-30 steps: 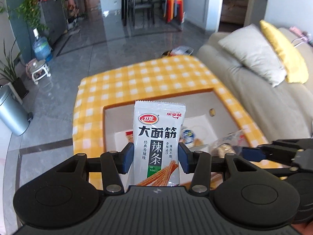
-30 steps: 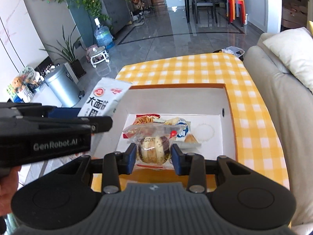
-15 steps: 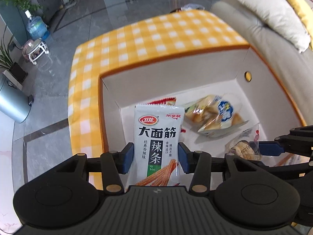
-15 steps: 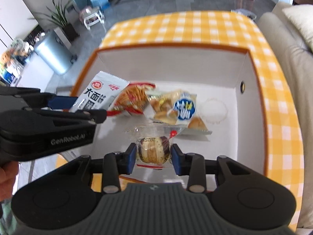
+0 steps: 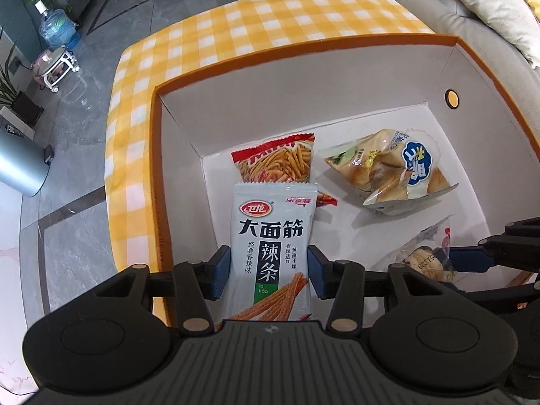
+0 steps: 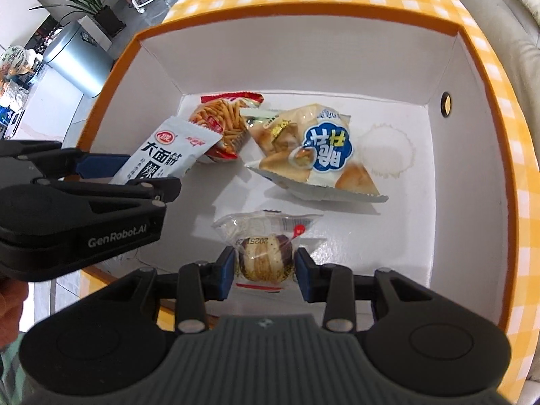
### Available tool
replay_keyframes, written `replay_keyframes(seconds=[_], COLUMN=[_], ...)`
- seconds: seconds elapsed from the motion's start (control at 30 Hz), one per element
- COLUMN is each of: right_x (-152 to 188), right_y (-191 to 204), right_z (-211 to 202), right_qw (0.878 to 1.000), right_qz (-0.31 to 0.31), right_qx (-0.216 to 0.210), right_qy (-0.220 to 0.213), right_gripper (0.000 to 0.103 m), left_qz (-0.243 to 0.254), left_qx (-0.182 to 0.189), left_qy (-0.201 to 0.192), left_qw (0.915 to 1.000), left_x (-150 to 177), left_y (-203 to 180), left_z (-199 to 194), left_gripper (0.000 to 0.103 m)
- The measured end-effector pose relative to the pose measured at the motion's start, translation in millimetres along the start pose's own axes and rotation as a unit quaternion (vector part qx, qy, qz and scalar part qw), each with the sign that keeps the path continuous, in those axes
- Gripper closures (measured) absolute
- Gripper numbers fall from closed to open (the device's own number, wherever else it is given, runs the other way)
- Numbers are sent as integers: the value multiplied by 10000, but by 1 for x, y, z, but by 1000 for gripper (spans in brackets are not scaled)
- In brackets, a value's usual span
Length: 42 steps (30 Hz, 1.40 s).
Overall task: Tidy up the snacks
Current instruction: 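Carry both packs into the box and open both grippers to drop them, then withdraw both tools from the box toward the remaining snacks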
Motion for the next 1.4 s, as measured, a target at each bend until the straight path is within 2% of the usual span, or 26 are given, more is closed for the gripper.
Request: replay_keyframes(seconds=[0.37,0.53,0.67,0.77,0.9,1.03,1.2,1.4], right_x=[-1,-2,0,4,12,23,40,71], right_y=[1,3,3,5,7,13,19,26], right_z=[0,-6,-15,-29,-53,-79,-108,-134], right_qw=[10000,10000,9999,9992,9953,9890,9815,9760], right_qz=[20,38,42,-41,-126,-227,-313,-413], right_qx=[20,6,38,68,40,0,-3,-36], right_qy=[55,-10,-132,-398,-961,-1460,-1891,-2140], right_gripper=[64,58,50,48,47,45,44,42], left_qz=[39,15,-96,-197,-349,-393,-407,-682], left_qx=[-92,-86,-102,-218,-368,-504,-490,-404], left_qy=[-25,-265,-612,-932,-1379,-1668,-1676,-1559], left_qw=[9999,9996,9980,9952,9891,9839,9838,9846], left_x=[0,0,5,12,23,37,61,94], left_y=[-3,-4,-3,-1,0,-2,-6,-8], left_z=[-7,-24,-47,-69,-101,-128,-148,-151], left_gripper=[42,41,40,40,36,35,33,33])
Point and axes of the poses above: each gripper's, at about its wrist camera, not at the fingertips, and z roughly the way its jaws point, y to its left, x to its underside, the point moved 5 cm from there along z, roughly the way its jaws point, and after that the axes turned 7 degrees about z, right-handed, at the moved point
